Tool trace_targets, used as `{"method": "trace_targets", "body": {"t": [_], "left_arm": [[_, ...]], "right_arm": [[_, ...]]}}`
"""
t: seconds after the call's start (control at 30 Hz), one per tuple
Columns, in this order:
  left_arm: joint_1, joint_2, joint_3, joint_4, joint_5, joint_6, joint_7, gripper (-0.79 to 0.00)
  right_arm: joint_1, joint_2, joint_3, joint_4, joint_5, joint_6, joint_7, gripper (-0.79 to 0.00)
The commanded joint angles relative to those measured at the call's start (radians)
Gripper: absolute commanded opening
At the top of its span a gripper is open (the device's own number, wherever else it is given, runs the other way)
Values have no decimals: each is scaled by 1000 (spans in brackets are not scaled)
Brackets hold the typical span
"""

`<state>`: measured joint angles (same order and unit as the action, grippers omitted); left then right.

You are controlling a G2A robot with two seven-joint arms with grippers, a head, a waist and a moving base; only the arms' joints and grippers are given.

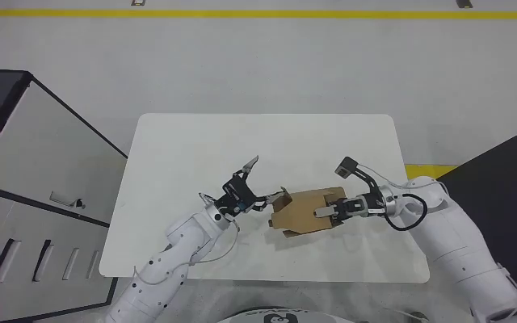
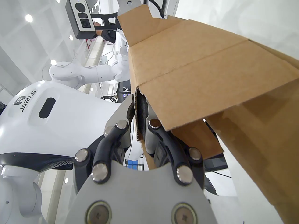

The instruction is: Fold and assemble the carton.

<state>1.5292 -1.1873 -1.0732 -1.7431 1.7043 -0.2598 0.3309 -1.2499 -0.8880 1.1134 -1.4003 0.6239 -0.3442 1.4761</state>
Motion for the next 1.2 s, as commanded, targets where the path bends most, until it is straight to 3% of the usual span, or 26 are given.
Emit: {"method": "trace_targets", "body": {"t": [0.0, 0.37, 0.57, 0.6, 0.67, 0.7, 0.73, 1.17], "left_arm": [[-7, -1, 5, 2, 2, -6, -3, -62], [16, 5, -22, -3, -11, -1, 12, -28], [42, 9, -42, -9, -24, 7, 22, -86], [47, 10, -45, -10, -24, 8, 23, -132], [56, 12, -51, -13, -26, 14, 23, -459], [61, 12, -54, -15, -27, 19, 21, -714], [66, 13, -57, -17, -26, 20, 21, -785], [84, 13, -67, -27, -67, 22, -22, -785]], "right_arm": [[1, 2, -4, 0, 1, -1, -1, -785], [10, 6, 2, 55, 78, -21, -21, -785], [21, 1, 6, 87, 132, -25, -25, -785], [23, 0, 6, 92, 138, -24, -25, -785], [26, -2, 7, 101, 149, -24, -24, -785], [28, -3, 7, 106, 153, -25, -25, -785], [29, -4, 8, 107, 154, -27, -27, -785], [3, -4, 33, 68, 163, -22, -76, -785]]}}
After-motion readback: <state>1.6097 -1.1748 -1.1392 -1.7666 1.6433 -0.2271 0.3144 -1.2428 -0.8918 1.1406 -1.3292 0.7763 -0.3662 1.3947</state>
